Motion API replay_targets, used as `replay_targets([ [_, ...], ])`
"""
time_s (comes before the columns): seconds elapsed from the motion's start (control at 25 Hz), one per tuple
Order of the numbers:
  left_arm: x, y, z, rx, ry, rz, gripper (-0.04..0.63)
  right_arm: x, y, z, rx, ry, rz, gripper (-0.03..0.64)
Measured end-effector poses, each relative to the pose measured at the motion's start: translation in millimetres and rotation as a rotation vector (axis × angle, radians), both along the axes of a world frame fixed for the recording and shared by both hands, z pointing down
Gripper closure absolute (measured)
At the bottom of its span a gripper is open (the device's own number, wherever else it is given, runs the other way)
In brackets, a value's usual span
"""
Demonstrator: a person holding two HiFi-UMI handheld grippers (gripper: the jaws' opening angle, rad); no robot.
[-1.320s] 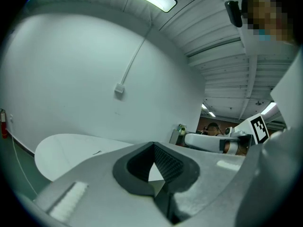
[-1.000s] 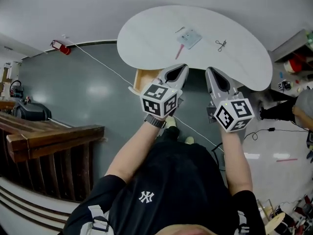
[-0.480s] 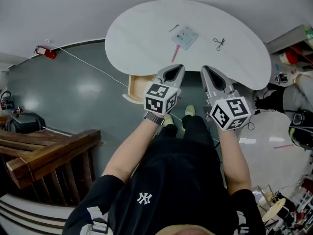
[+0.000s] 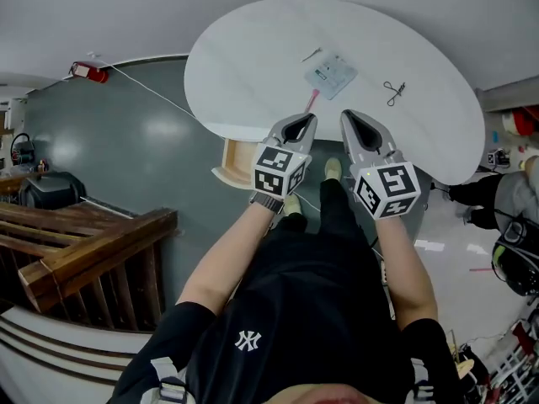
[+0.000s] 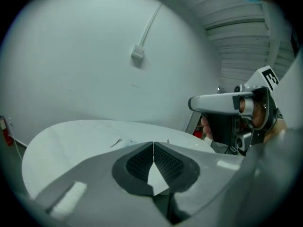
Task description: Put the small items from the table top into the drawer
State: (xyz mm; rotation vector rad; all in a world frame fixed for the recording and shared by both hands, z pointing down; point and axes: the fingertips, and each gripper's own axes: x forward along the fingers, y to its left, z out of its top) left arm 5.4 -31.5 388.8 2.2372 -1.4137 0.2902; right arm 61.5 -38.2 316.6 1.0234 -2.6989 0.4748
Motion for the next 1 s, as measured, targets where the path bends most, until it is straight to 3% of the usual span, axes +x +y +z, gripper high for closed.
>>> replay_targets([
  [0.36, -9, -40, 81, -0.144, -0.058, -0.119, 0.594, -8, -59, 61, -0.071, 0.025, -0.131, 0.595],
  [0.52, -18, -56, 110, -0.191, -0.126, -0.143, 0.574, -15, -73, 86, -0.109, 0.024, -0.179, 0.594],
  [0.8, -16, -78, 158, -0.253, -0.268, -0.085, 0.563, -21, -92, 113, -0.158, 0.027, -0.218, 0.594],
  [1.0, -18, -79, 188, -0.316, -0.313, -0.07, 0.542, -19, -91, 130, -0.187, 0.04, -0.212, 0.594],
])
